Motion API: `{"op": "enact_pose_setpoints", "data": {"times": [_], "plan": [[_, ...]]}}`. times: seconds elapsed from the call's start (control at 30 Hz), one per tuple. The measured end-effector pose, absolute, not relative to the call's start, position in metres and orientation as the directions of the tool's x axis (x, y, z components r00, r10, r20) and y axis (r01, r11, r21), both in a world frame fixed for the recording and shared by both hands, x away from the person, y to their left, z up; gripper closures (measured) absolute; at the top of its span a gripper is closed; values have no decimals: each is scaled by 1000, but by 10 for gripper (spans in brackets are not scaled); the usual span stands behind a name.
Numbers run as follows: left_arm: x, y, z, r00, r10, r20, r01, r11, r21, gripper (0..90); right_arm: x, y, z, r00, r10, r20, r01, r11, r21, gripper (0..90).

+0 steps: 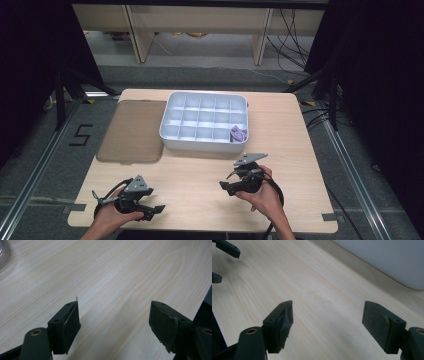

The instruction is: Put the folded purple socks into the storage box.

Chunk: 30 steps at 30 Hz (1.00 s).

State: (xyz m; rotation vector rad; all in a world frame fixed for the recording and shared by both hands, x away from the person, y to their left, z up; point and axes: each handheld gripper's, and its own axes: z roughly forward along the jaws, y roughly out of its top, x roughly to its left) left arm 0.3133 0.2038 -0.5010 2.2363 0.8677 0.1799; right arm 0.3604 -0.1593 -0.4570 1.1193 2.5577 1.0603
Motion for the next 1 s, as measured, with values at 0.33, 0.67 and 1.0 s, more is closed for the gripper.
{"op": "enact_pose_setpoints", "data": {"times": [0.33,0.67,1.0], "plan": [[313,204,-502,753,645,-131,548,-504,668,241,354,-161,-472,-714,687,131,585,484,651,253],[312,204,-502,761,637,-121,536,-513,670,241,342,-162,-480,-707,691,150,604,480,636,243],[312,204,-504,763,638,-105,528,-520,671,230,329,-162,-484,-694,704,153,602,449,660,204]]}}
